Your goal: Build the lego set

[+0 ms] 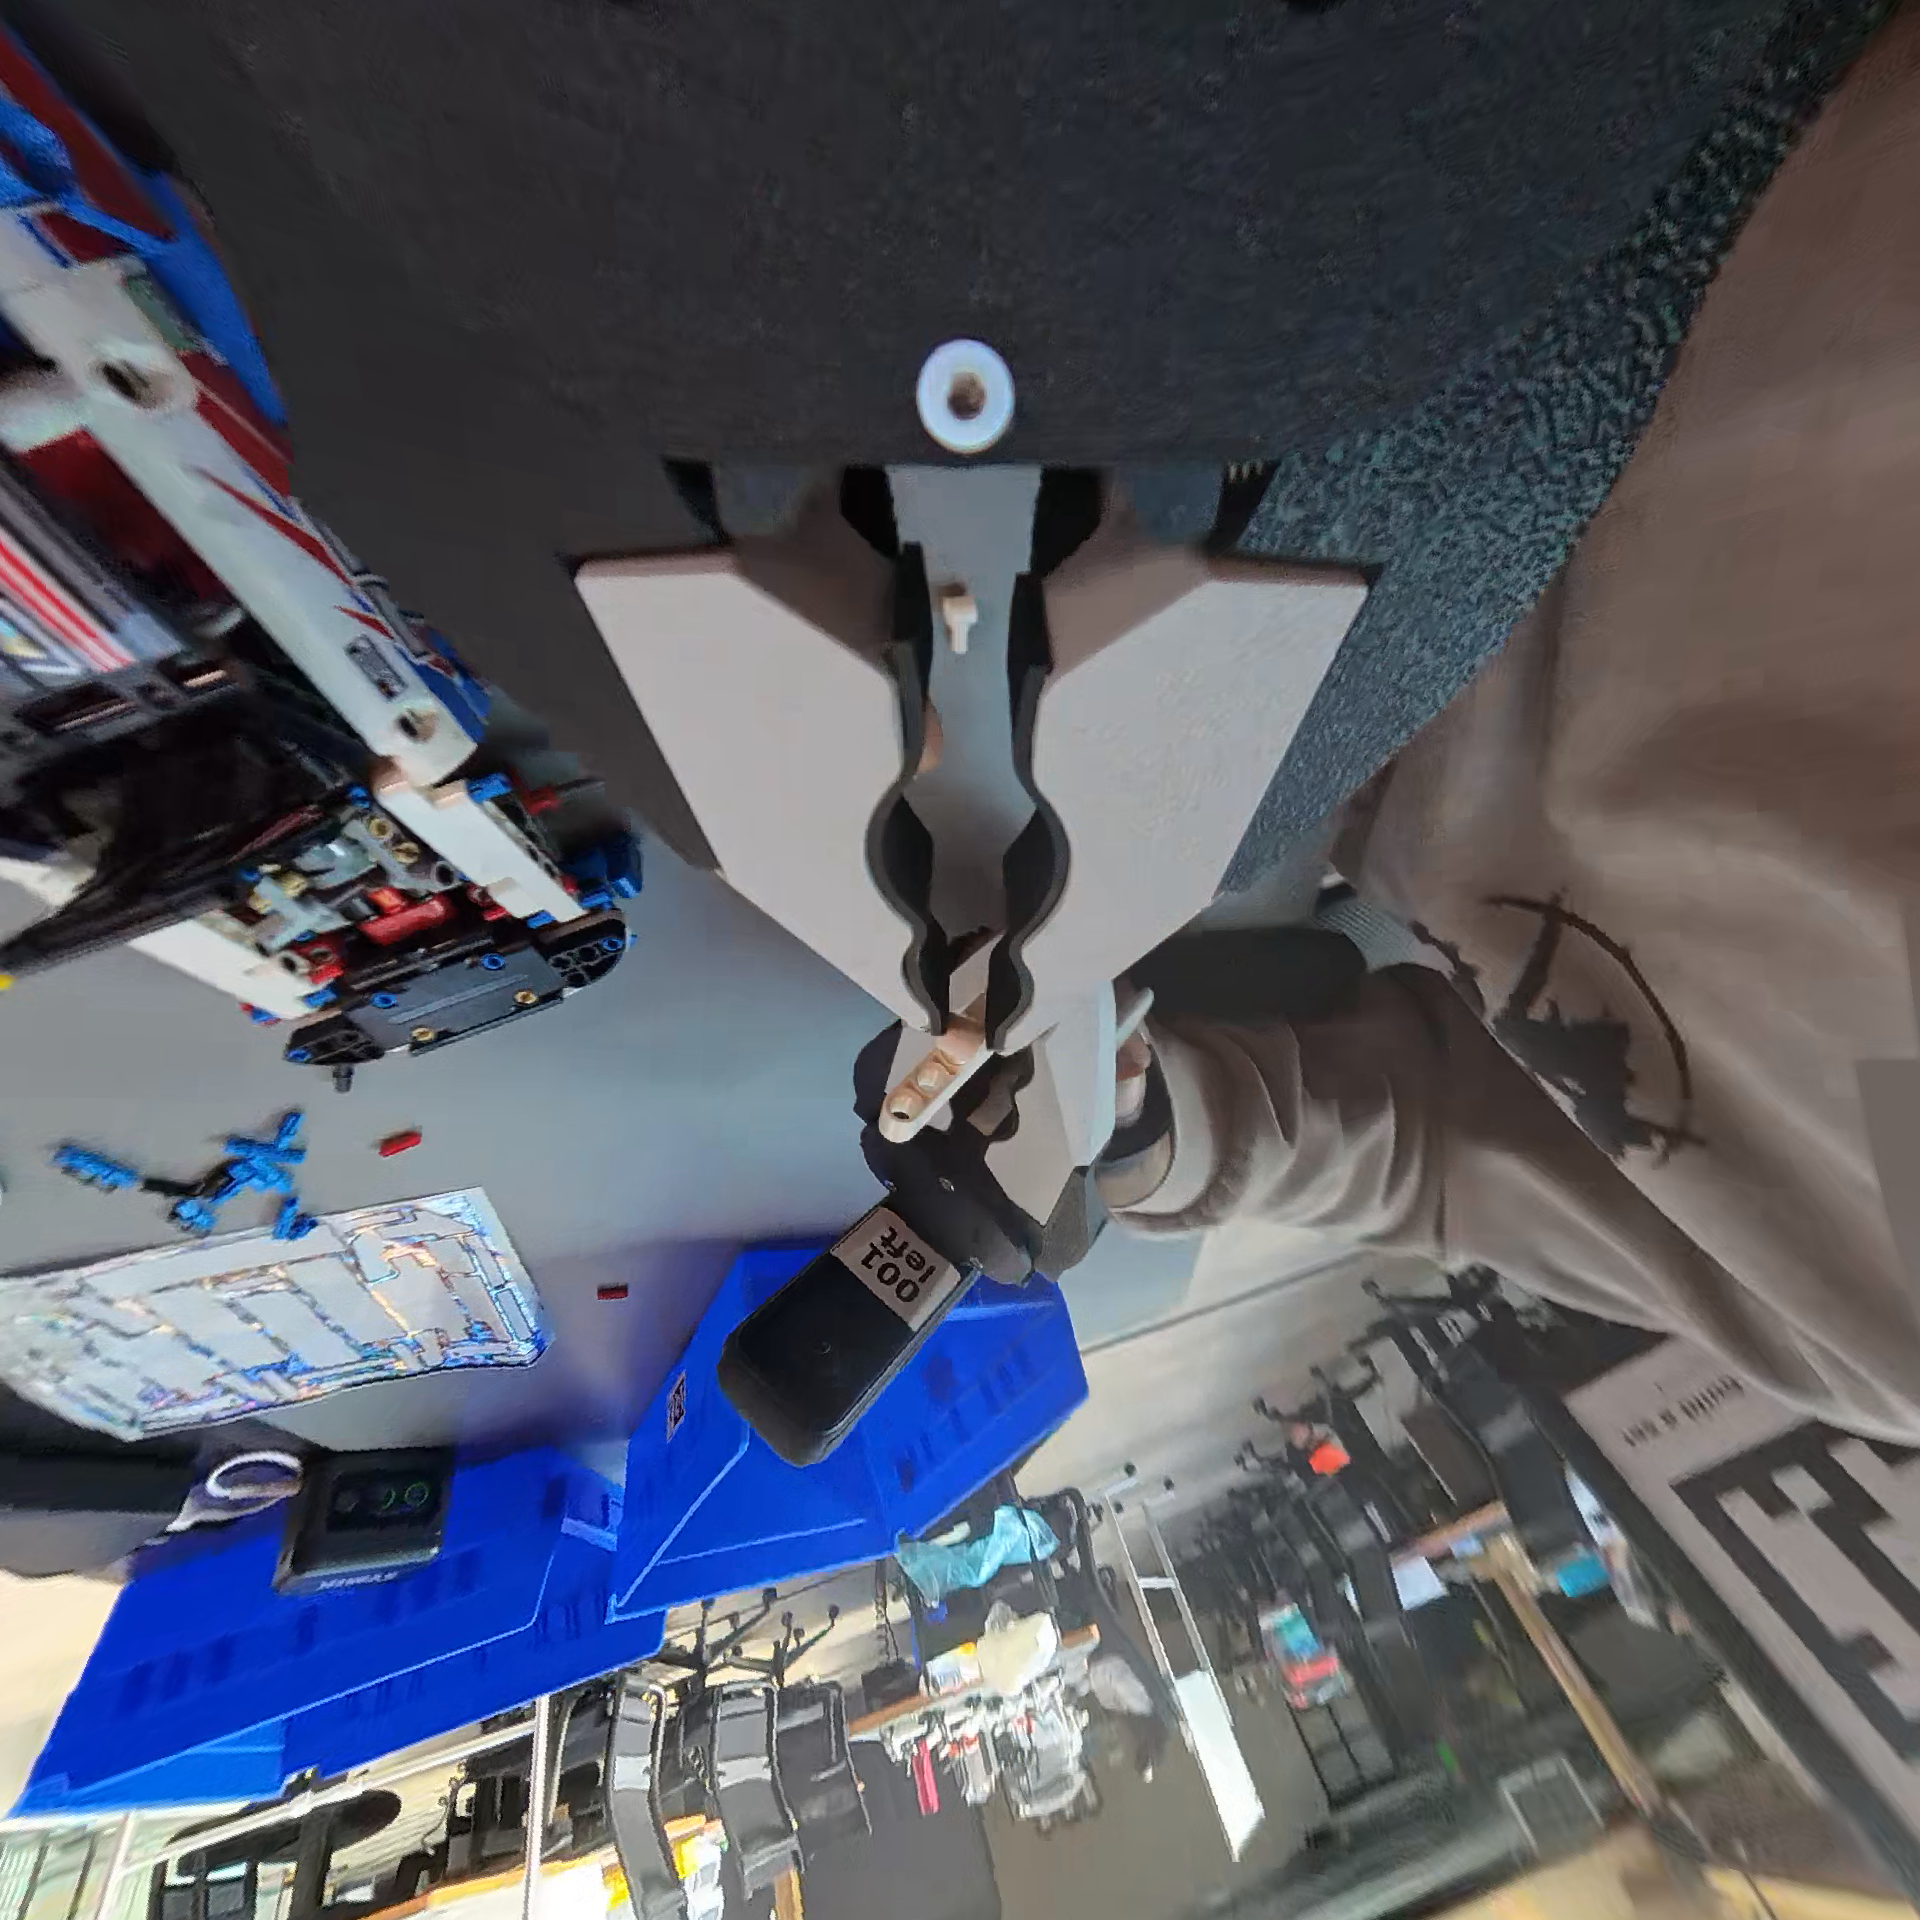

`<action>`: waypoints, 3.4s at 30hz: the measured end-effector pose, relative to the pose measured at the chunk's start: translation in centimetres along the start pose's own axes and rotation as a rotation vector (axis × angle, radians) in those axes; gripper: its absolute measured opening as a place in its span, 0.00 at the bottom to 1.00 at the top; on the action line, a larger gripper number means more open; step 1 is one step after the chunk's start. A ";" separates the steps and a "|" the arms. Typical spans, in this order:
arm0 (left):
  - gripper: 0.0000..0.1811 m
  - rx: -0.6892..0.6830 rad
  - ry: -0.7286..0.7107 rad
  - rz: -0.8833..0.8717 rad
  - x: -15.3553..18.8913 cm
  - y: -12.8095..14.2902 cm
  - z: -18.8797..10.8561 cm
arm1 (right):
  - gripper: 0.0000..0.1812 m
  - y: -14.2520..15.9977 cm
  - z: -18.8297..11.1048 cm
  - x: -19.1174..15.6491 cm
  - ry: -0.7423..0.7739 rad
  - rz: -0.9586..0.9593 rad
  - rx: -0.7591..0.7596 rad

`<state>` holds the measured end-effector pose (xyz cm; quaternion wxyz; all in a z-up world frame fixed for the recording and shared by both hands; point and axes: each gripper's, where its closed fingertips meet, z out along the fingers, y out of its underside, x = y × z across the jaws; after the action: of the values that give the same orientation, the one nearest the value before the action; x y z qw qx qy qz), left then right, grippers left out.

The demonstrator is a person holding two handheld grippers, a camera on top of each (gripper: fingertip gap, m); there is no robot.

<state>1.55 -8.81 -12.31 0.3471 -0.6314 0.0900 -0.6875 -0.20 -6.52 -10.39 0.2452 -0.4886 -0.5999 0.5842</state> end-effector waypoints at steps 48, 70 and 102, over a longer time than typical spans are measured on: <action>0.04 -0.099 -0.278 0.503 -2.8 1.0 0.8 | 0.03 2.0 -0.2 -0.4 -0.049 0.037 -0.008; 0.03 -0.080 -0.307 0.470 -3.8 0.4 1.3 | 0.03 2.6 -0.8 0.9 -0.073 0.117 0.116; 0.03 0.053 -0.287 0.591 -2.6 -3.1 1.5 | 0.05 0.8 -2.7 2.0 -0.046 0.162 0.251</action>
<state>1.67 -4.47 -12.41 0.5572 -0.6592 0.2016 -0.4630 1.57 -3.68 -11.11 0.2426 -0.4875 -0.4863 0.6833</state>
